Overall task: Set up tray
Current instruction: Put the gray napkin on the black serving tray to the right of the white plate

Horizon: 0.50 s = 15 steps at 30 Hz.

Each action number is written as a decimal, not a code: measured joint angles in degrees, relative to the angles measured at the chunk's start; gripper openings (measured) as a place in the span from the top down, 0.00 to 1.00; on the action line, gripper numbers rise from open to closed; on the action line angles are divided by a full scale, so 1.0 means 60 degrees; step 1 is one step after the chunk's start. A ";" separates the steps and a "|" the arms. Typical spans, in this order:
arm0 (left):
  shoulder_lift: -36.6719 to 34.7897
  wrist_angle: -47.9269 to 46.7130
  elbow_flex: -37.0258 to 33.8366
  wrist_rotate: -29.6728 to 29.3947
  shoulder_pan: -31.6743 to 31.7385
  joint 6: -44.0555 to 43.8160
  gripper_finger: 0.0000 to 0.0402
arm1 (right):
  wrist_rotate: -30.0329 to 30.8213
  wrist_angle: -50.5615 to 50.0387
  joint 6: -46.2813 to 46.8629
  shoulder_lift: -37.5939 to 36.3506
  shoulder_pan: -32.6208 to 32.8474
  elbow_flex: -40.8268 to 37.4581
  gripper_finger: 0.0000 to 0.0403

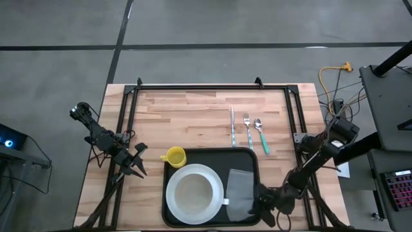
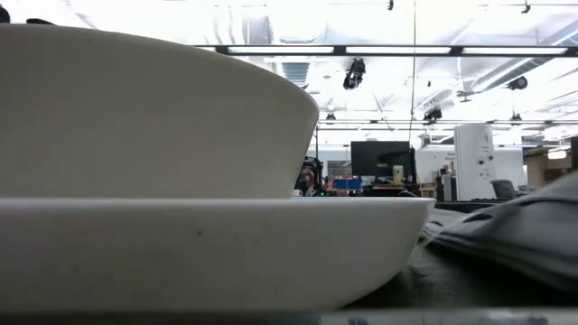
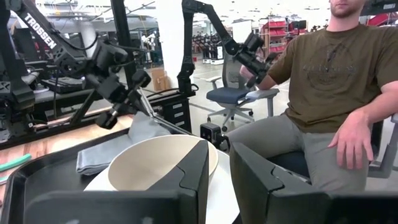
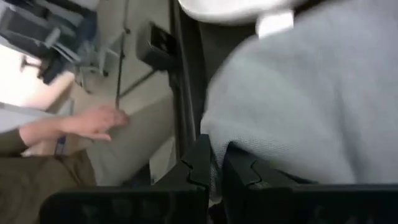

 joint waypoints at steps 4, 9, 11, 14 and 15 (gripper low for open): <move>0.0002 -0.0001 0.0000 0.0011 -0.0003 0.0002 0.88 | -0.0006 -0.0446 0.0008 0.0085 0.0105 -0.0004 0.98; 0.0000 -0.0004 -0.0004 0.0015 -0.0003 0.0003 0.88 | -0.0042 -0.0769 -0.0359 0.0063 0.0096 -0.0004 0.97; 0.0000 0.0000 -0.0004 0.0015 -0.0003 0.0003 0.88 | -0.0043 -0.0948 -0.0713 0.0013 0.0076 -0.0004 0.95; 0.0000 -0.0002 -0.0002 0.0015 -0.0001 0.0000 0.88 | -0.0042 -0.1204 -0.0856 0.0005 0.0076 -0.0004 0.92; 0.0000 0.0000 -0.0002 0.0013 -0.0001 0.0000 0.88 | -0.0042 -0.1270 -0.0888 0.0005 0.0076 -0.0004 0.91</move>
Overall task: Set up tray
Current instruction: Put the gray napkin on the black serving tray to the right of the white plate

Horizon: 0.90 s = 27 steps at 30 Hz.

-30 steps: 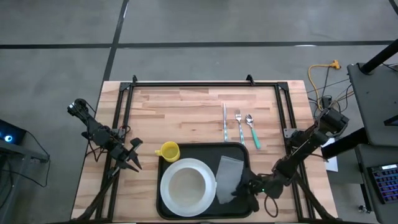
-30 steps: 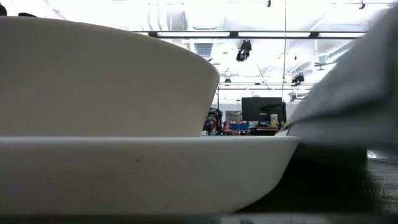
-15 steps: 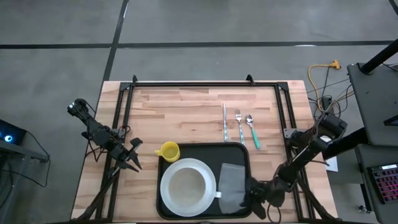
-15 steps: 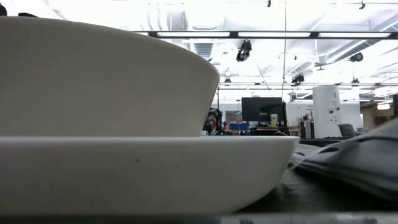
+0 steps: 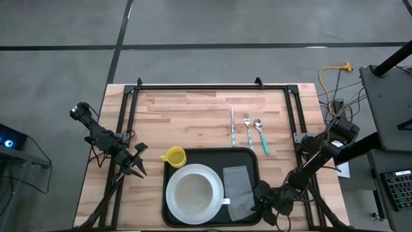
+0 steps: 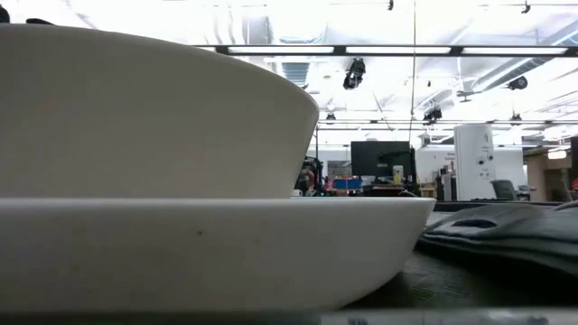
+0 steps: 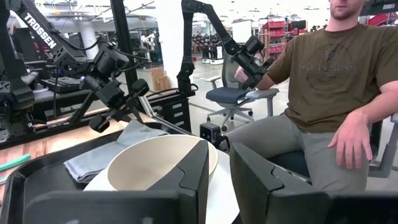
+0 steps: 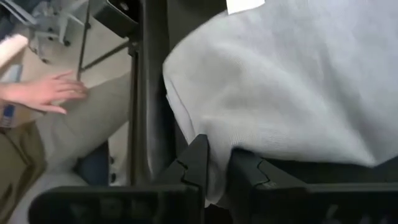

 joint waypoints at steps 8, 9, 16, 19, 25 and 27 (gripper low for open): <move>0.0000 0.0000 0.0002 -0.0002 -0.0001 0.0002 0.88 | 0.0040 -0.0351 -0.0047 0.0000 0.0000 0.0000 0.81; 0.0000 0.0000 0.0002 -0.0002 -0.0002 0.0000 0.88 | 0.0043 -0.0348 -0.0047 0.0000 0.0000 0.0000 0.79; 0.0000 0.0000 -0.0002 -0.0002 0.0002 0.0000 0.88 | -0.0088 -0.0362 0.0137 -0.0004 0.0000 0.0000 0.67; 0.0000 0.0000 0.0002 -0.0006 -0.0001 0.0004 0.88 | -0.0270 -0.0388 0.0165 -0.0004 0.0000 0.0000 0.61; 0.0000 -0.0004 0.0001 -0.0006 -0.0002 0.0003 0.88 | -0.1112 -0.0699 0.0175 -0.0135 -0.0015 0.0011 0.53; 0.0001 -0.0003 0.0002 -0.0007 0.0000 0.0001 0.88 | -0.1520 -0.0942 0.0249 -0.0264 -0.0022 0.0018 0.51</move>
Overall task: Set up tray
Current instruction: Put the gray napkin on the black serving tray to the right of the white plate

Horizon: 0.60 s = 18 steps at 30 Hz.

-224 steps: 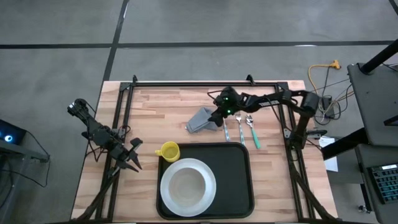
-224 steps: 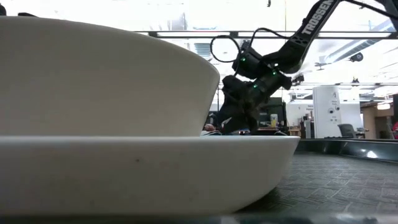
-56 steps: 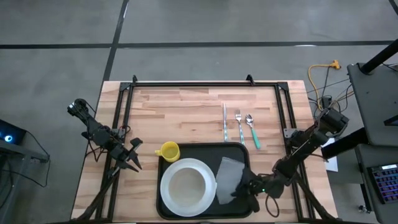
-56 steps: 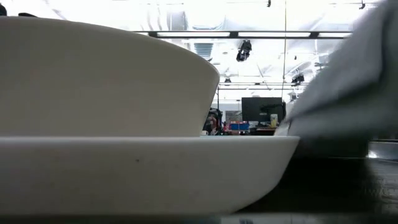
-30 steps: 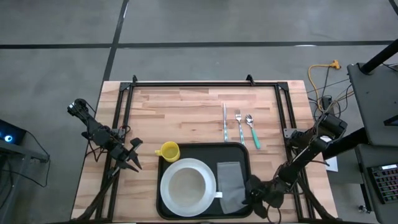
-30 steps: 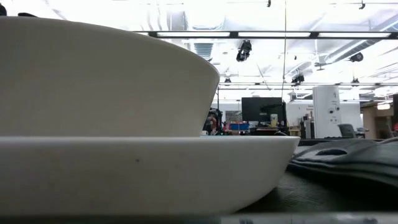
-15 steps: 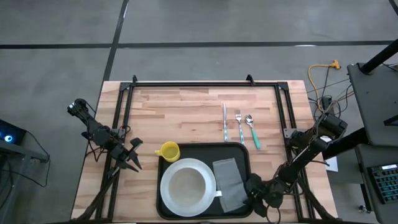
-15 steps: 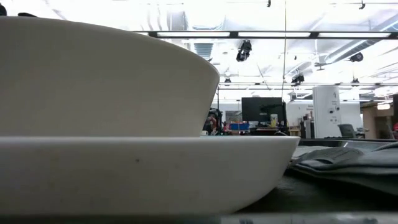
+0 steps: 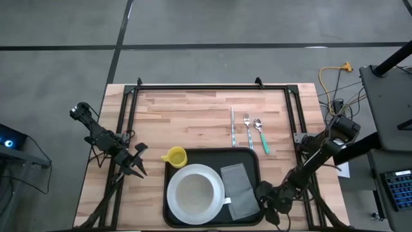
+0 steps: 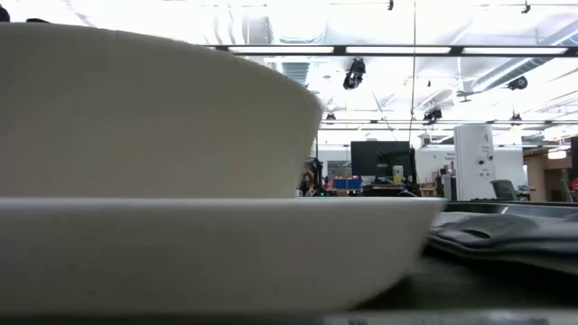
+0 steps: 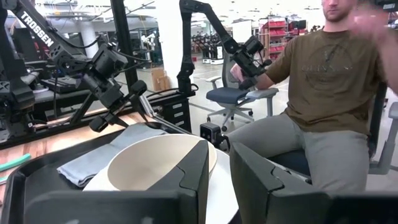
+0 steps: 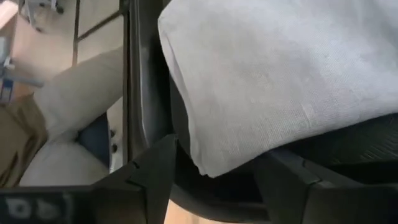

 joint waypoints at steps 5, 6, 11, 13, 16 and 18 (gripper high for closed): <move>0.0000 0.0003 0.0000 -0.0009 -0.0001 -0.0001 0.88 | 0.0086 -0.0476 -0.0222 -0.0476 0.0032 -0.0018 0.51; 0.0003 -0.0001 0.0000 -0.0009 0.0002 0.0002 0.88 | 0.0262 -0.0626 -0.0256 -0.0599 0.0030 -0.0015 0.51; -0.0001 0.0003 0.0000 -0.0009 -0.0001 0.0001 0.88 | 0.1129 -0.1966 -0.0194 -0.1216 0.0015 -0.0018 0.51; 0.0002 0.0003 -0.0001 -0.0007 0.0000 0.0000 0.88 | 0.1502 -0.2569 0.0021 -0.1426 0.0026 -0.0018 0.52; 0.0003 0.0001 -0.0001 -0.0007 0.0000 0.0001 0.88 | 0.1608 -0.3147 0.0175 -0.1577 0.0019 -0.0018 0.52; -0.0001 0.0001 0.0000 -0.0006 -0.0001 0.0001 0.88 | 0.1630 -0.3270 0.0008 -0.1631 0.0015 -0.0018 0.52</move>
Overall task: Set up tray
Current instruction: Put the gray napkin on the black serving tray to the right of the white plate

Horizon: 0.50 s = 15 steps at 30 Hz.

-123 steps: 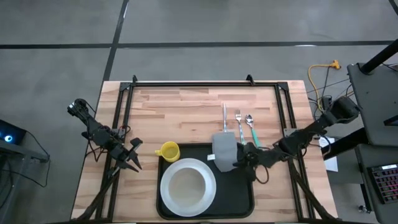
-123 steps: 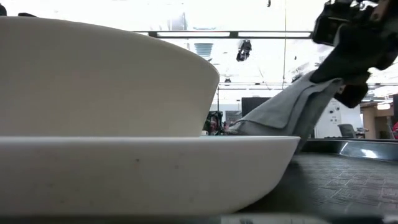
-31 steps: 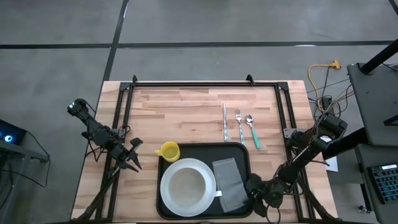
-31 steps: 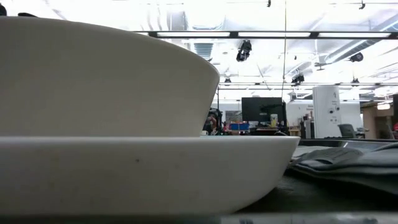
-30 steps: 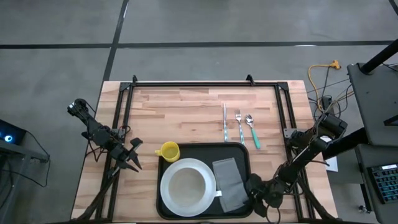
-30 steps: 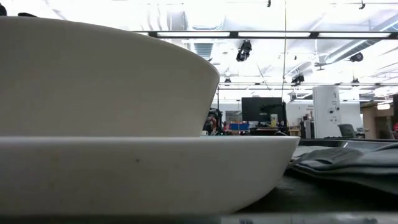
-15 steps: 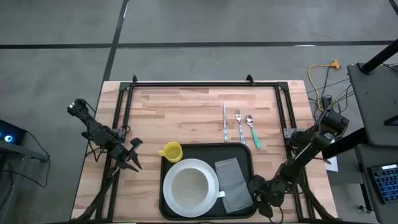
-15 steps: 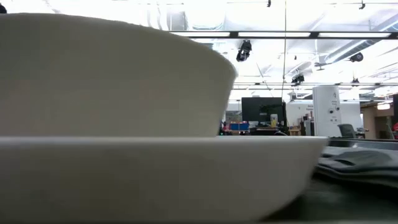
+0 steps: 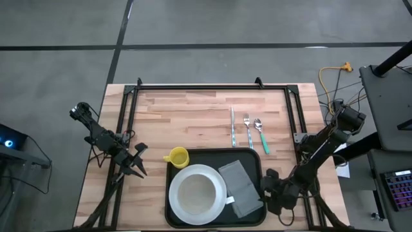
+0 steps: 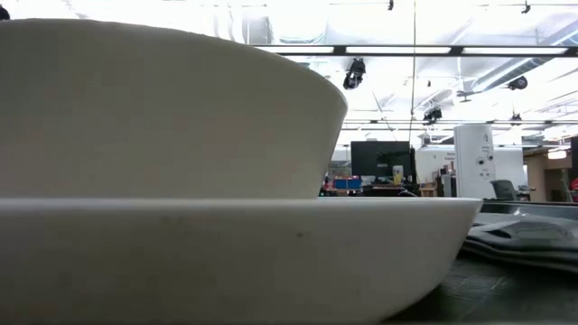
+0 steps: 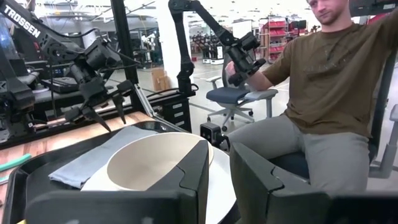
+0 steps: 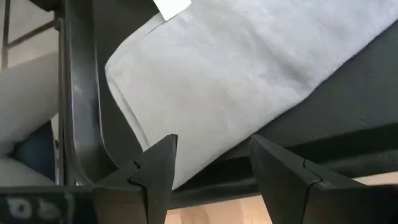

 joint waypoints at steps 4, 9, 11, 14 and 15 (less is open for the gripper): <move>0.0000 0.0000 -0.0002 0.0004 0.0002 0.0000 0.88 | 0.0725 -0.0092 -0.1247 0.0034 -0.0003 0.0000 0.53; 0.0000 0.0001 0.0000 0.0011 0.0000 0.0001 0.88 | 0.1305 -0.0020 -0.3785 0.0135 -0.0236 0.0000 0.53; 0.0000 -0.0002 0.0000 0.0012 0.0001 -0.0002 0.88 | 0.1302 0.0031 -0.4399 0.0135 -0.0437 0.0000 0.53; 0.0000 0.0002 -0.0002 0.0013 0.0000 -0.0002 0.88 | 0.1250 0.0247 -0.4837 0.0131 -0.0874 0.0000 0.53; 0.0000 -0.0002 0.0000 0.0011 0.0002 -0.0002 0.88 | 0.1189 0.0237 -0.4944 0.0131 -0.1046 0.0000 0.54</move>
